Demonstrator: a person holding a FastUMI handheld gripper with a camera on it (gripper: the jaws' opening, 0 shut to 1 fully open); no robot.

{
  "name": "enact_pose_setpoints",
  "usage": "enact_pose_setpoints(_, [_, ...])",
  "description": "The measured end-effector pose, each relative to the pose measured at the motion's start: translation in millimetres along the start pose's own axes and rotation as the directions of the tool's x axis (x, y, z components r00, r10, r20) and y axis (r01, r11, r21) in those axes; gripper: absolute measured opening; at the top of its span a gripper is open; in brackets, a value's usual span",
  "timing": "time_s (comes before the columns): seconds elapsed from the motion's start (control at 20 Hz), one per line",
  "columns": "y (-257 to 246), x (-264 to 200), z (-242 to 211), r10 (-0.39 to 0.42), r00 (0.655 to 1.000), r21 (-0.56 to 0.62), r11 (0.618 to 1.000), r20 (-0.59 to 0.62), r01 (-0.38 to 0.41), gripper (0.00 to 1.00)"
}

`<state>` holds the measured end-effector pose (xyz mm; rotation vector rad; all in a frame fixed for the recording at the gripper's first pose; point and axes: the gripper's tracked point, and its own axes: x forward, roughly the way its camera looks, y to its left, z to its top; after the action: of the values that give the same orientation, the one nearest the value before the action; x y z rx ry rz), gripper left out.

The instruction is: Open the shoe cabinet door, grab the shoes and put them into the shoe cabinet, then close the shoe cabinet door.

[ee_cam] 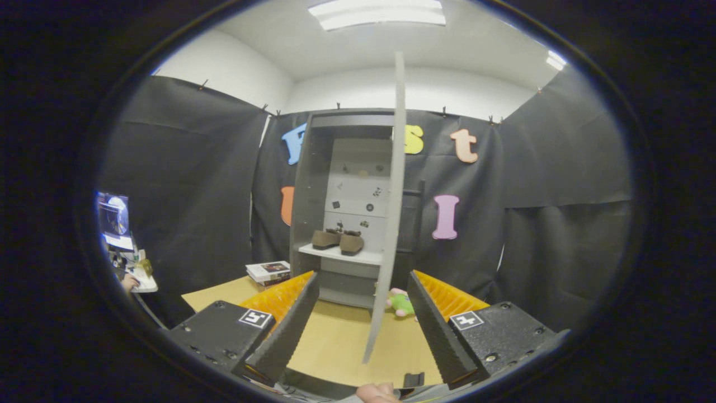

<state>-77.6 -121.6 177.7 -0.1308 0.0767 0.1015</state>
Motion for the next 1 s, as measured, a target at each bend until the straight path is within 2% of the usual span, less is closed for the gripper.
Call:
enact_pose_setpoints(0.2, [-63.5, 3.9, 5.4, -0.013, 1.000, -0.043, 0.999, -0.001, 0.013, 1.00])
enact_pose_setpoints(0.45, [-139.7, 18.3, 16.4, 0.017, 1.000, -0.022, 1.000, -0.007, -0.017, 1.00])
enact_pose_setpoints(0.7, [-217.0, 58.4, 3.4, -0.029, 0.997, -0.075, 0.997, -0.073, 0.023, 1.00])
enact_pose_setpoints(0.85, [-239.8, 80.1, 2.4, -0.034, 0.996, -0.051, 0.998, -0.079, 0.030, 1.00])
enact_pose_setpoints(1.0, [-239.6, 95.4, -2.4, -0.017, 0.996, -0.018, 1.000, -0.082, 0.015, 1.00])
